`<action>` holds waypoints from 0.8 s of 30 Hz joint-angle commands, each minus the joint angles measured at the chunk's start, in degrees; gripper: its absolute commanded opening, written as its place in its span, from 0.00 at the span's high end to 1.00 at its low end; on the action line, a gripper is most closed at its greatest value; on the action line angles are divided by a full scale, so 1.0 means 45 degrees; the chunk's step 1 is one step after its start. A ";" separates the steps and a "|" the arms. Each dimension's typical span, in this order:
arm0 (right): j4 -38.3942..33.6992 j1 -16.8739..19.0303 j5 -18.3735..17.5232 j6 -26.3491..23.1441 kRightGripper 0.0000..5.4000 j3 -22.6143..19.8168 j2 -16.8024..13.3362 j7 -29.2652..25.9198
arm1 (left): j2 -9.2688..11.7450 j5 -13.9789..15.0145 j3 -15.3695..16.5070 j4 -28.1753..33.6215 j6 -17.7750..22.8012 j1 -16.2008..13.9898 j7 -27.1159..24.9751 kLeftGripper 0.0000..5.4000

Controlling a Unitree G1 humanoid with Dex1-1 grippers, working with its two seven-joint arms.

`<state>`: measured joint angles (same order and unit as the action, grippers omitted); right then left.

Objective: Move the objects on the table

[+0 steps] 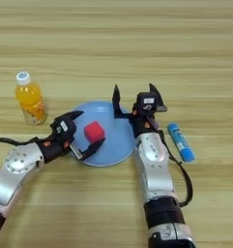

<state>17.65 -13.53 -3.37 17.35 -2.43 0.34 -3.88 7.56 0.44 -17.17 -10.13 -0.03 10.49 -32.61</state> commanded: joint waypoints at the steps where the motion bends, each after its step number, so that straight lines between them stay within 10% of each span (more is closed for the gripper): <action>1: -0.0244 0.0108 0.0102 -0.0205 0.00 0.0086 0.0129 0.0185 | -0.0065 0.0007 -0.0013 0.0120 0.0570 0.0570 -0.0009 0.00; 24: -0.0416 0.0125 0.0249 -0.0327 0.00 0.0174 0.0289 0.0348 | -0.0135 -0.0560 -0.0708 -0.0902 0.0280 0.0802 -0.0012 0.00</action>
<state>16.36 -13.14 -2.30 16.74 -1.79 1.43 -2.77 6.99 -1.29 -19.85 -13.32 1.60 13.14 -32.65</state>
